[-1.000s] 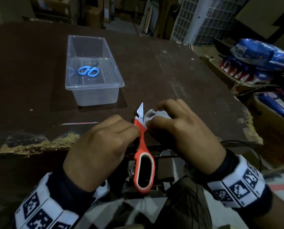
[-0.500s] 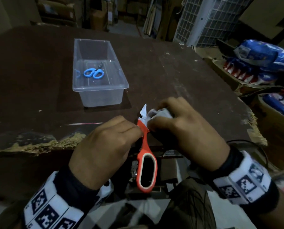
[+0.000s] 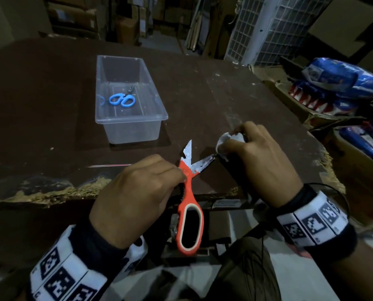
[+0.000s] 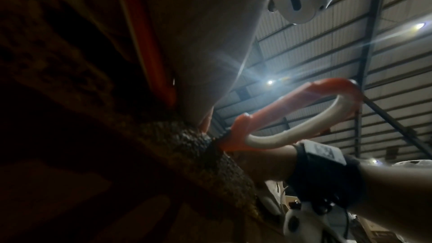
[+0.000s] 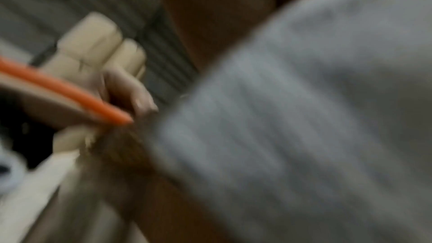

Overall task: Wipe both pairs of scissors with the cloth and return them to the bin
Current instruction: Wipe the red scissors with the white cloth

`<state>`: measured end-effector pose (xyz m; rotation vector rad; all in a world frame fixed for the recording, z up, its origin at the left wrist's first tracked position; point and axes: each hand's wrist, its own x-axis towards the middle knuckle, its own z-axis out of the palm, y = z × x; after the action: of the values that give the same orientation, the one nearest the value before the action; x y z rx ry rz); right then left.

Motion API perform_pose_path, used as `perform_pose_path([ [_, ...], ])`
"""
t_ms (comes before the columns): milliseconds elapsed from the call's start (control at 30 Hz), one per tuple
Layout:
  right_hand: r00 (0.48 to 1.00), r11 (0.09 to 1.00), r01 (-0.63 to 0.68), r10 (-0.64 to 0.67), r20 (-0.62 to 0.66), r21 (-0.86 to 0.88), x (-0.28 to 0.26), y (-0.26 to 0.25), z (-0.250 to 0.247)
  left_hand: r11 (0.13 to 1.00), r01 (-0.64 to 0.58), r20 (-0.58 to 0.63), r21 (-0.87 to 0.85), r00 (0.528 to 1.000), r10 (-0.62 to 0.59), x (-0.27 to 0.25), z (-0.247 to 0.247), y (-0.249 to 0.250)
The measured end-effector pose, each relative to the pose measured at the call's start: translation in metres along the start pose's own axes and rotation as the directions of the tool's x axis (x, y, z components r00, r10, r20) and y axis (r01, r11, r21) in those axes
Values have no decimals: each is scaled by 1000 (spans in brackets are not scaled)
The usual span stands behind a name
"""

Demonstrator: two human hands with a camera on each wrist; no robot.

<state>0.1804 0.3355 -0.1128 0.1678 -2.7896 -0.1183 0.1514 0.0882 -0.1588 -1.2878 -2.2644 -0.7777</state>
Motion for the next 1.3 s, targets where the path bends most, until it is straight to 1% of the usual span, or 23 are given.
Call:
perform_pose_path([
  [67, 997, 988, 57, -48, -61, 145, -5, -10, -9, 1000, 11, 1, 7, 1000, -11, 0, 0, 0],
  [100, 994, 976, 108, -99, -54, 189, -8, -18, -13, 1000, 14, 11, 12, 1000, -14, 0, 0, 1],
  [167, 982, 963, 185, -188, -3, 195, -15, -34, -12, 1000, 13, 15, 18, 1000, -14, -1, 0, 2],
  [200, 982, 969, 182, -189, 25, 168, -17, -40, -9, 1000, 12, 14, 19, 1000, -12, -1, -1, 1],
  [300, 992, 989, 119, -122, 33, 82, -13, -41, -4, 999, 3, 17, 38, 1000, -4, -2, 0, 1],
  [467, 997, 996, 67, -66, -27, 55, -7, -24, 4, 999, 1, 23, 47, 1000, -2, -1, -1, 5],
  [567, 1000, 999, -4, 4, 11, -43, -4, -9, 6, 999, 8, 20, 32, 1000, -8, -2, -2, 4],
  [600, 999, 999, -18, 19, 26, -50, -3, -5, 5, 1000, 10, 18, 16, 1000, -10, -4, -3, 3],
  [667, 999, 999, -33, 34, 19, -15, 0, 0, 1, 1000, 14, 10, -13, 1000, -14, -4, -5, 2],
  [733, 998, 995, -40, 45, -46, 87, 0, -2, -5, 999, 19, 8, -27, 1000, -19, -4, -5, 1],
  [800, 989, 977, 31, 1, -149, 210, -2, -13, -14, 999, 24, 4, -33, 1000, -24, -3, -5, 1],
  [833, 986, 963, 86, -46, -159, 255, -5, -21, -18, 999, 24, 7, -29, 1000, -24, -3, -5, 1],
  [867, 987, 954, 130, -98, -130, 272, -8, -29, -19, 1000, 21, 8, -23, 1000, -20, -3, -5, 2],
  [933, 986, 958, 168, -160, -51, 233, -15, -43, -12, 1000, 14, 3, -17, 1000, -14, -4, -5, 1],
  [967, 987, 965, 159, -154, -40, 211, -17, -45, -8, 1000, 10, 2, -15, 1000, -10, -4, -4, 0],
  [1033, 994, 977, 106, -101, -37, 185, -14, -39, -2, 1000, -9, -8, -5, 1000, 9, -4, -1, -1],
  [1100, 999, 984, 6, 3, -50, 181, -8, -27, 3, 1000, -15, -14, -1, 1000, 15, -3, 0, -1],
  [1167, 991, 959, -111, 126, -42, 262, -3, -12, 8, 1000, -5, -12, -10, 1000, 5, -3, 0, -1],
  [1200, 989, 956, -127, 142, -39, 265, -4, -9, 9, 1000, -2, -9, -15, 1000, 2, -3, 0, -1],
  [1300, 994, 971, -101, 109, -24, 219, -11, -21, 7, 1000, -17, -17, -27, 1000, 16, 0, 1, -4],
])
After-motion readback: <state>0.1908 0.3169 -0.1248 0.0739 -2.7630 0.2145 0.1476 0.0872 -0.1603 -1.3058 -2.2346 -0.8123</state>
